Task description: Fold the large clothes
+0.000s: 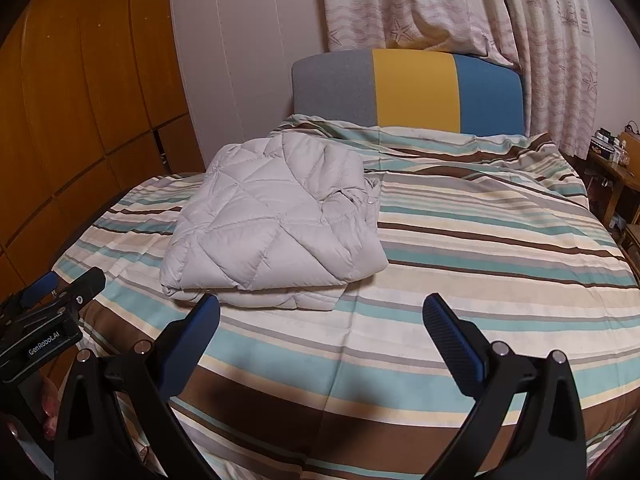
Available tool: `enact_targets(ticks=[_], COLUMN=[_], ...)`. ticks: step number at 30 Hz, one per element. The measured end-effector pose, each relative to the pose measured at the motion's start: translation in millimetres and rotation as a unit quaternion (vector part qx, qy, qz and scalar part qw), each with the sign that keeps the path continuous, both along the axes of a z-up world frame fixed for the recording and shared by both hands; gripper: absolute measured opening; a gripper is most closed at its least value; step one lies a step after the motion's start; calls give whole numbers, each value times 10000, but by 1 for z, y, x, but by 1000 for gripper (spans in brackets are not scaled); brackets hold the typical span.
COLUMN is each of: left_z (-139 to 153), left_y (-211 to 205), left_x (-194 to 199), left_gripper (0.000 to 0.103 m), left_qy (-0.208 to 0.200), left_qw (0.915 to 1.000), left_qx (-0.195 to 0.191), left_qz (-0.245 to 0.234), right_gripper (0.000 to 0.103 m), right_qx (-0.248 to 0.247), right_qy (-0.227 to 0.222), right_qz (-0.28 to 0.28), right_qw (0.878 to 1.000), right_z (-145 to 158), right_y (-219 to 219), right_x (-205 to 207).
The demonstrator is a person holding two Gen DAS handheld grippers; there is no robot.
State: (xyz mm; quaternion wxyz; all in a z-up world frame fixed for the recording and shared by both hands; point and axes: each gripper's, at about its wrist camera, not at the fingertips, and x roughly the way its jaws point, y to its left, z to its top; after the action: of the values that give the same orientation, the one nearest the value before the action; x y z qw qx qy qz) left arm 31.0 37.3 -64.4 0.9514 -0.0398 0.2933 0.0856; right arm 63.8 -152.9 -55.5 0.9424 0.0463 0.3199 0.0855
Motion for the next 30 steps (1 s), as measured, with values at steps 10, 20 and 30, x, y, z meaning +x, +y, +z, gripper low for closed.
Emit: enact_targets(ticks=[10, 20, 30], left_z=[-2, -4, -5], left_y=[-2, -4, -4], left_x=[0, 2, 2], left_gripper=[100, 100, 100], left_qy=[-5, 57, 85], left_qw=[10000, 9998, 9997], left_qx=[3, -85, -114], left_qz=[-62, -169, -190], right_gripper=[101, 101, 101], right_qx=[1, 17, 27], right_qy=[-18, -4, 49], right_qz=[-17, -33, -31], right_qw=[10000, 10000, 10000], right_z=[0, 2, 2], right_y=[0, -1, -1], right_x=[-2, -4, -4])
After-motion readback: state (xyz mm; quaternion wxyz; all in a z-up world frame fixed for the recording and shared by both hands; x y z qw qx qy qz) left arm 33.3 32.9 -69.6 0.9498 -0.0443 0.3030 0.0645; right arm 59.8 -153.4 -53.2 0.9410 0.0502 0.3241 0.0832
